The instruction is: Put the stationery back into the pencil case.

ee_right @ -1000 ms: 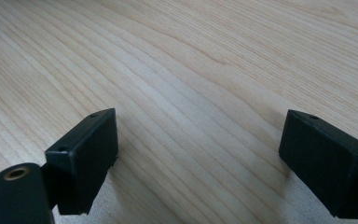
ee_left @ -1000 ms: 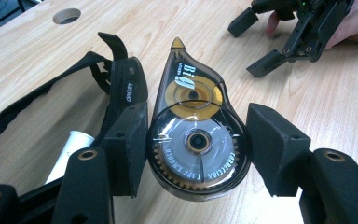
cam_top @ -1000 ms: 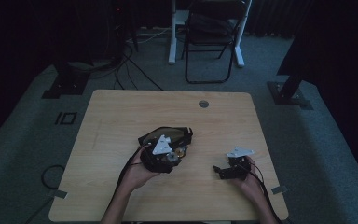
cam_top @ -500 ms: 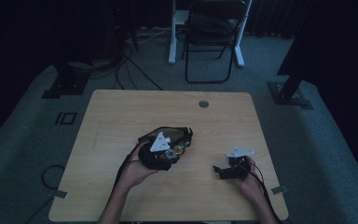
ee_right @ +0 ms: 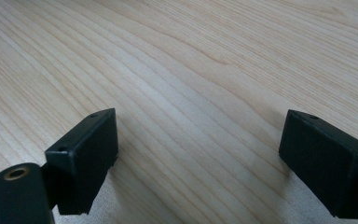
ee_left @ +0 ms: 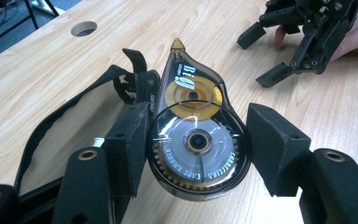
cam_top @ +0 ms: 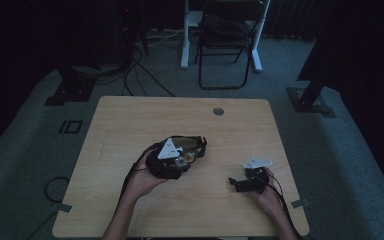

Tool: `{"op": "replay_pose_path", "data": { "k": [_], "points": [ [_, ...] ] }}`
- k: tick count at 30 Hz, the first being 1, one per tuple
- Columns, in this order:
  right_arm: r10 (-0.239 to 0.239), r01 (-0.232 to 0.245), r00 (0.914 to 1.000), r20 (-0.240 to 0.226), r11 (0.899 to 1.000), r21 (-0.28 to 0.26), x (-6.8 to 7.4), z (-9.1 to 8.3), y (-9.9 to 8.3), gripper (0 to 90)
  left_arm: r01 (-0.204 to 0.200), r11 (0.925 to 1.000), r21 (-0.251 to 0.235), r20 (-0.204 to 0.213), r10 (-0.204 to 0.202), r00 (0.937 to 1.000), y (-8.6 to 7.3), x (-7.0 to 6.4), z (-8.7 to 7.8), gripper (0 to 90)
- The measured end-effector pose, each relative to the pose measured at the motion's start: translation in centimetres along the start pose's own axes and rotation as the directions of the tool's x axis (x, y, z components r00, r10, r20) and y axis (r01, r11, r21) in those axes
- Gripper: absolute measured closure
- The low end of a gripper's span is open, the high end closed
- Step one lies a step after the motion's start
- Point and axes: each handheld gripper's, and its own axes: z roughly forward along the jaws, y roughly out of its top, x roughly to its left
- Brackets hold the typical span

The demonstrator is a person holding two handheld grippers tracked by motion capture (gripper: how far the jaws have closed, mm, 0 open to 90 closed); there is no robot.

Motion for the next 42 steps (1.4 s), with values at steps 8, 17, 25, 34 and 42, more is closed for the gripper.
{"op": "replay_pose_path", "data": {
  "k": [8,17,25,34,42],
  "points": [
    [0.0,0.0,1.0,-0.001,1.0,0.0,0.0,0.0,0.0,11.6,0.0,1.0,-0.006,-0.012,0.0,0.9999,0.2,0.5,-0.3,41.5],
    [0.0,0.0,1.0,0.0,1.0,0.0,0.0,0.0,0.0,11.6,0.006,1.0,-0.005,-0.017,-0.006,0.9998,0.2,1.2,-0.4,41.5],
    [-0.001,0.001,1.0,-0.001,1.0,0.0,0.0,0.0,0.0,11.6,0.021,0.9998,0.0,-0.022,-0.021,0.9995,0.0,1.9,-0.3,41.5],
    [-0.002,0.002,1.0,0.0,1.0,-0.001,0.0,0.0,0.0,11.6,0.032,0.9995,0.008,-0.032,-0.032,0.999,-0.2,2.7,-0.1,41.5],
    [-0.002,0.002,1.0,0.0,1.0,-0.001,0.0,0.0,0.0,11.6,0.037,0.9993,0.004,-0.036,-0.037,0.9987,-0.3,3.4,-0.2,41.5]
  ]
}}
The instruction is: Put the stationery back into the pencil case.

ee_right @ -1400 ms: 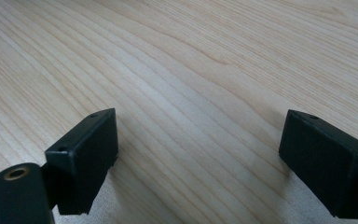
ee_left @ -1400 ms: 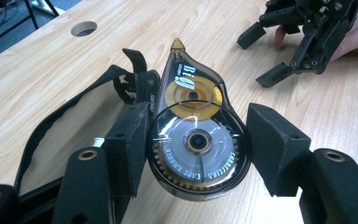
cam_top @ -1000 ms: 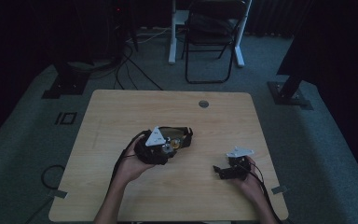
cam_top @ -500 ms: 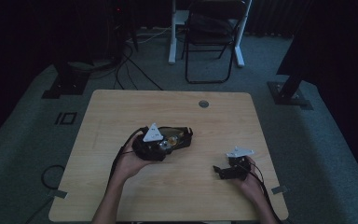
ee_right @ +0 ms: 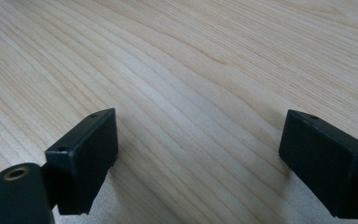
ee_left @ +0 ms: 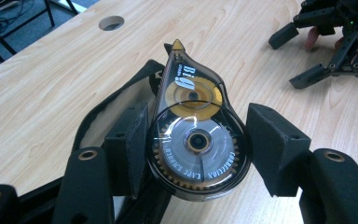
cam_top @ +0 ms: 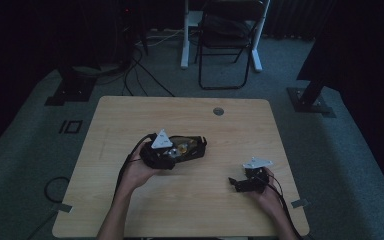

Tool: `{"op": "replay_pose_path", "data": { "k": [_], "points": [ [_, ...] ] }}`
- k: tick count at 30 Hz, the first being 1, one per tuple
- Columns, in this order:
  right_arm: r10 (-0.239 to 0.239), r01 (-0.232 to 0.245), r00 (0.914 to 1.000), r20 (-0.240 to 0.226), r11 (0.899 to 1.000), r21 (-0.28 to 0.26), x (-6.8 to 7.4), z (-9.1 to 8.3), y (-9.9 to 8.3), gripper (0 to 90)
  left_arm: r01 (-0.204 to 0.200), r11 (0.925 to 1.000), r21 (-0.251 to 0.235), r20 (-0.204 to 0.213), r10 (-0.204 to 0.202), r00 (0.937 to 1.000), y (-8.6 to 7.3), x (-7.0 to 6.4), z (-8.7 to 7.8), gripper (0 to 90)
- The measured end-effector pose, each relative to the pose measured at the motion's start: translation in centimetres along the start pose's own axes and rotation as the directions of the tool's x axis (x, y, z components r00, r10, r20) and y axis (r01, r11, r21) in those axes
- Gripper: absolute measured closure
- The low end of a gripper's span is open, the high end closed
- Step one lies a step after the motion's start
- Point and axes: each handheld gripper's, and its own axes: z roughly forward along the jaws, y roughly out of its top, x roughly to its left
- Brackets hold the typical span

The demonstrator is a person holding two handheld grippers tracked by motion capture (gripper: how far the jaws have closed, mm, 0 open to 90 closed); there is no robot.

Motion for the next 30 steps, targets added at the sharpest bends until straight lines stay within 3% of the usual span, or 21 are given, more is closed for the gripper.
{"op": "replay_pose_path", "data": {
  "k": [30],
  "points": [
    [0.001,-0.001,1.0,0.0,1.0,0.001,0.0,0.0,0.0,11.6,0.026,0.9993,-0.026,-0.013,-0.027,0.9996,-0.3,1.9,0.8,41.5]
  ]
}}
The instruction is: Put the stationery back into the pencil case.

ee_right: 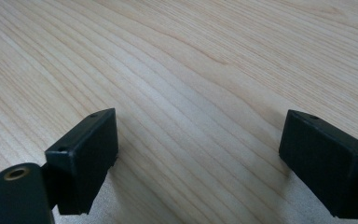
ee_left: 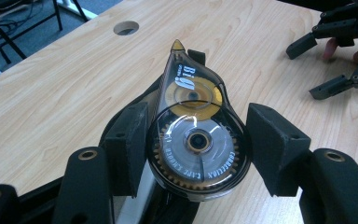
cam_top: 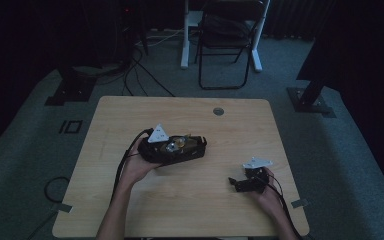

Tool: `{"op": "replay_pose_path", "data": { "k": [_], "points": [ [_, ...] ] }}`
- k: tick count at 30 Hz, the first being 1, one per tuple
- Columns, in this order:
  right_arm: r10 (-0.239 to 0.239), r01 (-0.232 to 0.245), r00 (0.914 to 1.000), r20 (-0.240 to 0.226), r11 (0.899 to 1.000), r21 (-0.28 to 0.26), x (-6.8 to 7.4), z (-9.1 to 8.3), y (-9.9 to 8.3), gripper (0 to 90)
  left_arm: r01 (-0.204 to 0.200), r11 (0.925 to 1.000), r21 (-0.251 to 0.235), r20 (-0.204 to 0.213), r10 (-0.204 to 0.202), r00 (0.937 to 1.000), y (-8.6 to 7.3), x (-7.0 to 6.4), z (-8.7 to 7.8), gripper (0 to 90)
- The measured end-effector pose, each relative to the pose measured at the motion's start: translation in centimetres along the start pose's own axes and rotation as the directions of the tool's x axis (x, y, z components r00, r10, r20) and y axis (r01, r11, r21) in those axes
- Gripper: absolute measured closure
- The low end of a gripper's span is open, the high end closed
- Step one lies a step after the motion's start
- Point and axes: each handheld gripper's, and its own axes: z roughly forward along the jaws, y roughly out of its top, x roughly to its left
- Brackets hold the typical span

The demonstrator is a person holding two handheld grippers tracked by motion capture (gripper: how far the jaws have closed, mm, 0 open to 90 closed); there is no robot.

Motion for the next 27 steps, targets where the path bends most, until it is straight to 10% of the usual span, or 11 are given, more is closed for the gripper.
{"op": "replay_pose_path", "data": {
  "k": [27],
  "points": [
    [-0.001,0.001,1.0,0.0,1.0,0.0,0.0,0.0,0.0,11.6,0.024,0.9997,0.001,-0.002,-0.024,0.9997,-0.6,1.4,1.1,41.5]
  ]
}}
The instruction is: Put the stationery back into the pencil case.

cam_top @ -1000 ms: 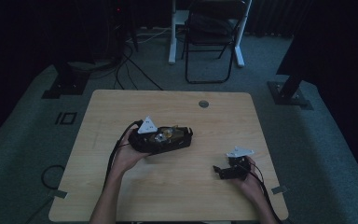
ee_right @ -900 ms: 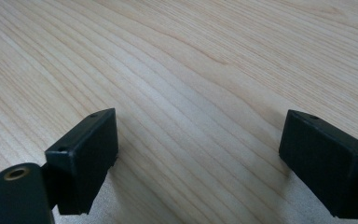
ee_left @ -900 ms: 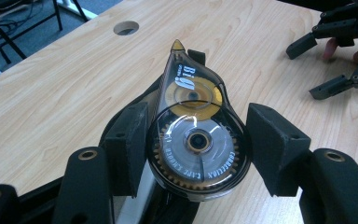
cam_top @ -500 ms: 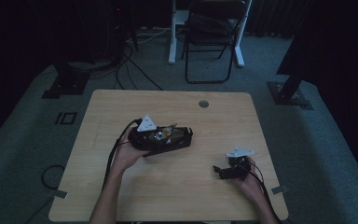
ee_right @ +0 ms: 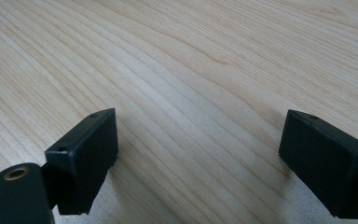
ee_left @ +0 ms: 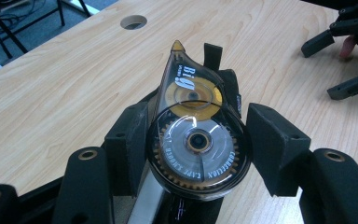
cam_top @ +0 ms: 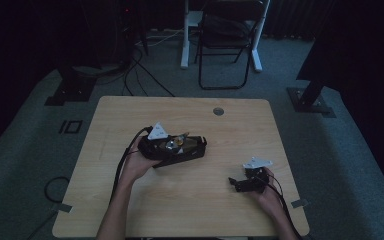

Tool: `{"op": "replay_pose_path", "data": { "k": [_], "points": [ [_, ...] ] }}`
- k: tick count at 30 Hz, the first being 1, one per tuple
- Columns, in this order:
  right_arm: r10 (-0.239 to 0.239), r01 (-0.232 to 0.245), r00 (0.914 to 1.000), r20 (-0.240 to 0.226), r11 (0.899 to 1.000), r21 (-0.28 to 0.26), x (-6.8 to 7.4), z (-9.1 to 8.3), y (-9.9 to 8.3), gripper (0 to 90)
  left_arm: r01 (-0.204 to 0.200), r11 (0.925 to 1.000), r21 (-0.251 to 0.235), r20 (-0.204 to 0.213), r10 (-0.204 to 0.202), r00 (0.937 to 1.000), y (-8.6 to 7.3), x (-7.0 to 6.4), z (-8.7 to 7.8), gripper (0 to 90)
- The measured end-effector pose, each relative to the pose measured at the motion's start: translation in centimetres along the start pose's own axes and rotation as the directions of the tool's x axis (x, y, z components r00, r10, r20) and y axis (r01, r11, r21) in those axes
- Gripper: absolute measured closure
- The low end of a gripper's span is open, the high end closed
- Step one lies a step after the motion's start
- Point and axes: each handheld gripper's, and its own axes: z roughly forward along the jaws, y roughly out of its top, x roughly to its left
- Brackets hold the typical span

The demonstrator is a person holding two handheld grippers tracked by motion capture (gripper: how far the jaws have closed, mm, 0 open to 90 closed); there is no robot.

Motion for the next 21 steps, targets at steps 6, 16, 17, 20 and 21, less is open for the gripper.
{"op": "replay_pose_path", "data": {
  "k": [6,16,17,20,21],
  "points": [
    [0.0,0.0,1.0,0.0,1.0,0.0,0.0,0.0,0.0,11.6,0.006,1.0,0.007,0.003,-0.006,1.0,-0.15,0.26,0.17,41.5],
    [0.001,-0.001,1.0,0.0,1.0,0.0,0.01,0.0,0.0,11.6,0.016,0.9997,0.015,0.007,-0.016,0.9998,-0.33,0.6,0.55,41.5],
    [0.001,-0.001,1.0,0.0,1.0,0.0,0.01,0.0,0.0,11.6,0.017,0.9997,0.017,0.007,-0.017,0.9998,-0.36,0.64,0.59,41.5],
    [0.001,-0.001,1.0,0.0,1.0,0.0,0.01,0.0,0.0,11.6,0.017,0.9996,0.021,0.01,-0.017,0.9998,-0.41,0.77,0.67,41.5],
    [0.001,-0.001,1.0,0.0,1.0,0.0,0.01,0.0,0.0,11.5,0.019,0.9996,0.021,0.01,-0.019,0.9998,-0.43,0.79,0.71,41.5]
  ]
}}
